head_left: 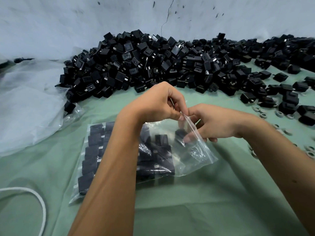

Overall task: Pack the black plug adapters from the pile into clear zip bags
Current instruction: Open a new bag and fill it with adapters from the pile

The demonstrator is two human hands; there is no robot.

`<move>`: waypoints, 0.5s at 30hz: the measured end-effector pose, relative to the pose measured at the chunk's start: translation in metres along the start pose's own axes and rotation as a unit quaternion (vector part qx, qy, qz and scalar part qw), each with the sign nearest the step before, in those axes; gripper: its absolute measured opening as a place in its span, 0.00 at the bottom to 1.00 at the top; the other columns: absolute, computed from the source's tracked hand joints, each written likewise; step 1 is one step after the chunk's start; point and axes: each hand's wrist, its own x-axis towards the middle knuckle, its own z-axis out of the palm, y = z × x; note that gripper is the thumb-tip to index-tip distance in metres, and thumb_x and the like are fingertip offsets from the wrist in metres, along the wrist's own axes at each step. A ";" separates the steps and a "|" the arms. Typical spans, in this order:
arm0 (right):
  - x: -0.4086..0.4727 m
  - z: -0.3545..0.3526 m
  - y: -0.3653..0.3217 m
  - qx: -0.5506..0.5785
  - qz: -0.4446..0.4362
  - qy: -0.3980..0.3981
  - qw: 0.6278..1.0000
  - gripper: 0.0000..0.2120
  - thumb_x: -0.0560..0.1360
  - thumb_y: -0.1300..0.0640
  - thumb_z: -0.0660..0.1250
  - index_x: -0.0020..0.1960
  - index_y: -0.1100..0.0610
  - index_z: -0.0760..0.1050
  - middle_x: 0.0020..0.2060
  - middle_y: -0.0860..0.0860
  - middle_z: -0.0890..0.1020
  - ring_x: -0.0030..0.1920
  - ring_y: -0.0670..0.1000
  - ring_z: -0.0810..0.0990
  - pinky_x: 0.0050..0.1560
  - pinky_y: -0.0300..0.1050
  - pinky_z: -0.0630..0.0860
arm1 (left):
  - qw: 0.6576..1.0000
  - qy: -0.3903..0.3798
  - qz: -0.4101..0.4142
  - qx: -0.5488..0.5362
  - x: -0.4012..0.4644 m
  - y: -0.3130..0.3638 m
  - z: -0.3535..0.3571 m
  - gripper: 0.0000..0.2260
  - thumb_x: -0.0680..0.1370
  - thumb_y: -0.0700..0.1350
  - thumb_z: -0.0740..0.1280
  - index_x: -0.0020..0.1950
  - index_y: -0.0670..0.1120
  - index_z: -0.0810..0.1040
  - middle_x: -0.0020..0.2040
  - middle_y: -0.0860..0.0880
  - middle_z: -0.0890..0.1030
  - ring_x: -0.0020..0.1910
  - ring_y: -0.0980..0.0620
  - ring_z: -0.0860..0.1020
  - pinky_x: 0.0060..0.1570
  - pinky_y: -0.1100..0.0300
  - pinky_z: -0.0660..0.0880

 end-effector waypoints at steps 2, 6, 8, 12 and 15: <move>0.002 0.004 -0.002 -0.016 -0.021 0.020 0.999 0.09 0.71 0.55 0.80 0.44 0.46 0.80 0.37 0.45 0.84 0.31 0.50 0.79 0.28 0.49 0.76 | 1.000 -0.001 0.000 -0.002 0.000 0.001 -0.001 0.09 0.70 0.34 0.80 0.43 0.47 0.88 0.41 0.39 0.85 0.38 0.43 0.77 0.48 0.39 0.79; 0.003 0.014 -0.001 0.039 -0.046 0.027 0.998 0.09 0.72 0.62 0.78 0.44 0.56 0.78 0.35 0.41 0.83 0.36 0.46 0.82 0.35 0.49 0.80 | 1.000 0.002 0.006 -0.003 -0.003 0.002 -0.003 0.08 0.71 0.33 0.79 0.44 0.46 0.88 0.41 0.40 0.86 0.44 0.35 0.80 0.50 0.40 0.79; 0.001 0.016 -0.001 0.044 -0.055 0.046 0.996 0.09 0.71 0.63 0.79 0.43 0.55 0.78 0.36 0.43 0.83 0.38 0.44 0.83 0.38 0.42 0.79 | 1.000 0.003 0.006 -0.009 -0.005 0.003 -0.004 0.08 0.71 0.33 0.79 0.44 0.45 0.88 0.41 0.41 0.86 0.41 0.39 0.80 0.49 0.41 0.79; 0.006 0.019 0.005 -0.027 -0.064 0.167 0.983 0.10 0.69 0.56 0.81 0.45 0.51 0.81 0.41 0.48 0.87 0.43 0.50 0.86 0.47 0.55 0.83 | 1.000 0.006 0.008 -0.021 -0.006 0.006 -0.005 0.09 0.70 0.34 0.79 0.42 0.48 0.87 0.41 0.41 0.86 0.38 0.49 0.78 0.48 0.44 0.79; 0.008 0.027 0.007 -0.076 -0.116 0.216 0.967 0.06 0.73 0.55 0.78 0.47 0.49 0.83 0.42 0.46 0.87 0.43 0.45 0.85 0.47 0.49 0.82 | 1.000 0.007 0.000 -0.022 -0.006 0.007 -0.004 0.08 0.70 0.33 0.79 0.44 0.45 0.88 0.42 0.41 0.86 0.39 0.48 0.78 0.49 0.44 0.80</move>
